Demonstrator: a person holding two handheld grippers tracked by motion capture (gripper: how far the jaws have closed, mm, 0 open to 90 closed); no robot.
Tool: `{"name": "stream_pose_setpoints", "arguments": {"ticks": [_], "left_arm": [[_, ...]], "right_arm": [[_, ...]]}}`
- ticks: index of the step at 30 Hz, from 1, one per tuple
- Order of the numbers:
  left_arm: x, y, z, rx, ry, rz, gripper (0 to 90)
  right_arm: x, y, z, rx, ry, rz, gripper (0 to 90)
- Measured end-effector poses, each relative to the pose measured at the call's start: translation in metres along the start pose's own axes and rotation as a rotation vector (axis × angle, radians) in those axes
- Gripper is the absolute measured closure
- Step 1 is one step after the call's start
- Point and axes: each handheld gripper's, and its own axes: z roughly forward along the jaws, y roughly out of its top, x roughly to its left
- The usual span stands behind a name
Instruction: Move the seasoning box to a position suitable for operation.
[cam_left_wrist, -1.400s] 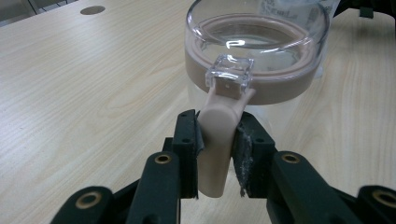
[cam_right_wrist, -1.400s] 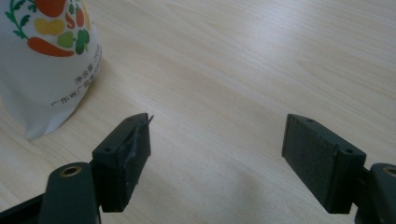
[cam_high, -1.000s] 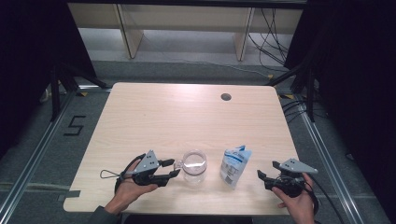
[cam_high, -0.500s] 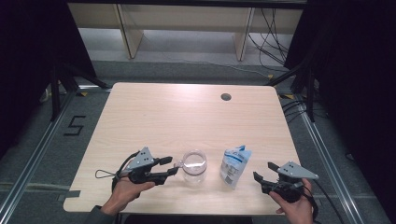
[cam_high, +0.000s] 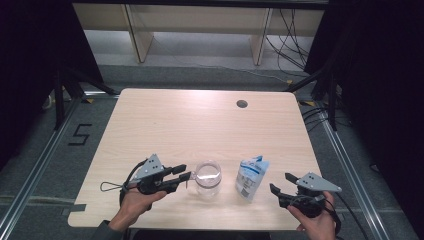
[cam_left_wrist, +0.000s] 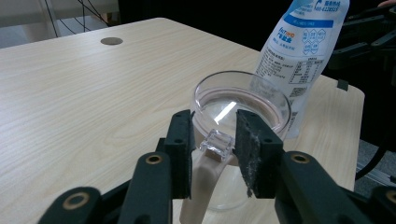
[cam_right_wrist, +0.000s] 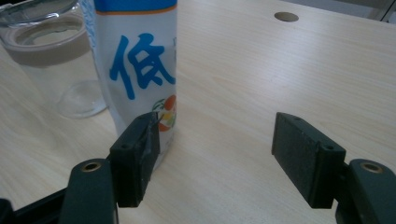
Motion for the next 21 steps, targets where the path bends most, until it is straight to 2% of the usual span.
{"name": "stream_pose_setpoints", "arguments": {"ticks": [1, 2, 3, 4, 5, 6, 7, 8, 9, 12, 13, 15, 17, 19, 21], "left_arm": [[0.000, 0.001, 0.001, 0.001, -0.001, 0.002, 67.6], [-0.001, 0.001, 0.001, 0.004, -0.008, -0.002, 68.5], [-0.001, 0.001, 0.001, 0.000, -0.013, -0.008, 69.4], [-0.001, 0.000, 0.003, -0.006, -0.027, 0.002, 69.4], [-0.003, 0.000, 0.003, 0.004, -0.018, 0.010, 70.3], [-0.004, 0.000, 0.004, 0.008, -0.023, 0.017, 71.6], [-0.004, 0.000, 0.005, 0.009, -0.026, 0.021, 71.6], [-0.005, 0.000, 0.005, 0.010, -0.022, 0.019, 72.3], [-0.005, 0.001, 0.006, 0.004, -0.018, 0.017, 74.1], [-0.005, 0.001, 0.006, 0.006, -0.027, 0.027, 75.4], [-0.006, 0.001, 0.006, 0.015, -0.022, 0.026, 76.4], [-0.005, 0.001, 0.006, 0.018, -0.021, 0.027, 76.7], [-0.005, 0.001, 0.007, 0.015, -0.021, 0.022, 76.7], [-0.004, 0.001, 0.006, 0.018, -0.017, 0.021, 77.2], [-0.004, 0.001, 0.006, 0.019, -0.019, 0.022, 77.3]], "right_arm": [[-0.001, 0.001, 0.000, -0.012, 0.007, -0.034, 34.4], [0.002, 0.001, -0.002, -0.009, 0.002, -0.025, 35.2], [0.007, 0.002, -0.004, 0.006, 0.029, -0.002, 35.4], [0.007, 0.002, -0.004, 0.006, 0.029, -0.002, 35.4], [0.007, 0.003, -0.004, -0.016, 0.041, -0.020, 35.6], [0.013, 0.003, -0.007, -0.013, 0.047, -0.019, 36.7], [0.013, 0.003, -0.007, -0.013, 0.047, -0.019, 36.7], [0.015, 0.003, -0.006, -0.023, 0.042, -0.040, 36.6], [0.020, 0.002, -0.007, -0.009, 0.052, -0.038, 37.3], [0.022, 0.002, -0.008, -0.012, 0.062, -0.039, 38.5], [0.024, 0.002, -0.008, -0.035, 0.078, -0.032, 39.1], [0.027, 0.002, -0.010, -0.045, 0.086, -0.031, 39.9], [0.030, 0.001, -0.011, -0.034, 0.090, -0.022, 40.4], [0.035, 0.001, -0.011, -0.026, 0.101, -0.049, 41.2], [0.038, 0.000, -0.012, -0.015, 0.101, -0.037, 41.4]]}}
